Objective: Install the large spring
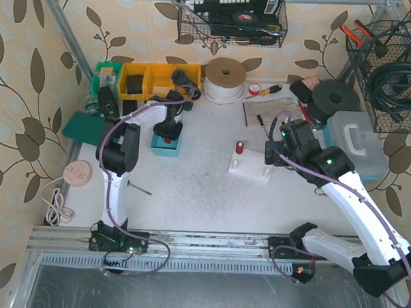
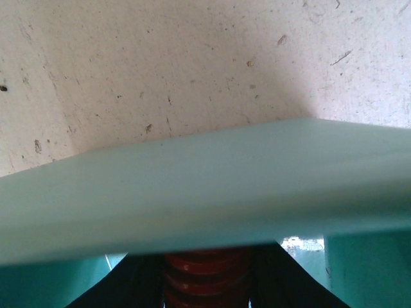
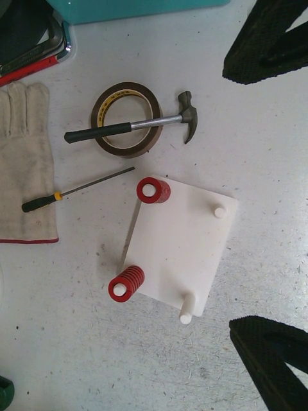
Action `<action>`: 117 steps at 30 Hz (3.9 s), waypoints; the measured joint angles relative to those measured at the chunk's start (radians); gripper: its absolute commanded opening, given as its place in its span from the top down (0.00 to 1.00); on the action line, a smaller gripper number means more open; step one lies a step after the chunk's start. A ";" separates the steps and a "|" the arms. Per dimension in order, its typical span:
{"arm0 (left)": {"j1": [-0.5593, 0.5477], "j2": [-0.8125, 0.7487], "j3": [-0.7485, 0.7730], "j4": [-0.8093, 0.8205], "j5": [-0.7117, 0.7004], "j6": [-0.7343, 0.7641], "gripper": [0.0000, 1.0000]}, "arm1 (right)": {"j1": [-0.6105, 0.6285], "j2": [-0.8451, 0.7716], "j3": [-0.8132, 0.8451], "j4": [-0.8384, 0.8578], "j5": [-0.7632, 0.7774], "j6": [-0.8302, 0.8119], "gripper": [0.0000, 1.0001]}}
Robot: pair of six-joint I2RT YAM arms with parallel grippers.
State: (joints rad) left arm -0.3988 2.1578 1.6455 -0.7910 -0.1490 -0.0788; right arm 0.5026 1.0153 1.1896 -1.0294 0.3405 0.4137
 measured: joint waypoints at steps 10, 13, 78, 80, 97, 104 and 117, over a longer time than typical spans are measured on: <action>0.000 -0.007 0.004 -0.019 0.009 0.013 0.86 | -0.002 0.000 0.003 0.000 -0.004 -0.010 0.01; 0.000 -0.011 0.019 -0.046 0.013 0.019 0.88 | -0.002 0.002 0.012 0.000 -0.012 -0.012 0.00; -0.376 -0.241 0.071 0.294 0.867 0.395 1.00 | -0.362 0.467 0.379 -0.073 -1.004 0.099 0.48; -0.376 -0.241 0.071 0.292 0.867 0.399 1.00 | -0.357 0.468 0.363 -0.073 -1.003 0.100 0.48; -0.381 -0.245 0.067 0.257 0.889 0.423 1.00 | -0.287 0.487 0.272 -0.011 -1.003 0.164 0.50; -0.380 -0.245 0.067 0.259 0.896 0.423 1.00 | -0.280 0.522 0.269 -0.002 -1.021 0.185 0.65; -0.371 -0.275 0.013 0.303 0.865 0.398 0.29 | -0.283 0.496 0.265 -0.002 -0.945 0.153 1.00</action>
State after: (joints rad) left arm -0.7700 1.8824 1.6581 -0.4877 0.7158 0.3195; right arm 0.2199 1.5116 1.4544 -1.0313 -0.6048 0.5667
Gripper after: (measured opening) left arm 0.647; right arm 0.199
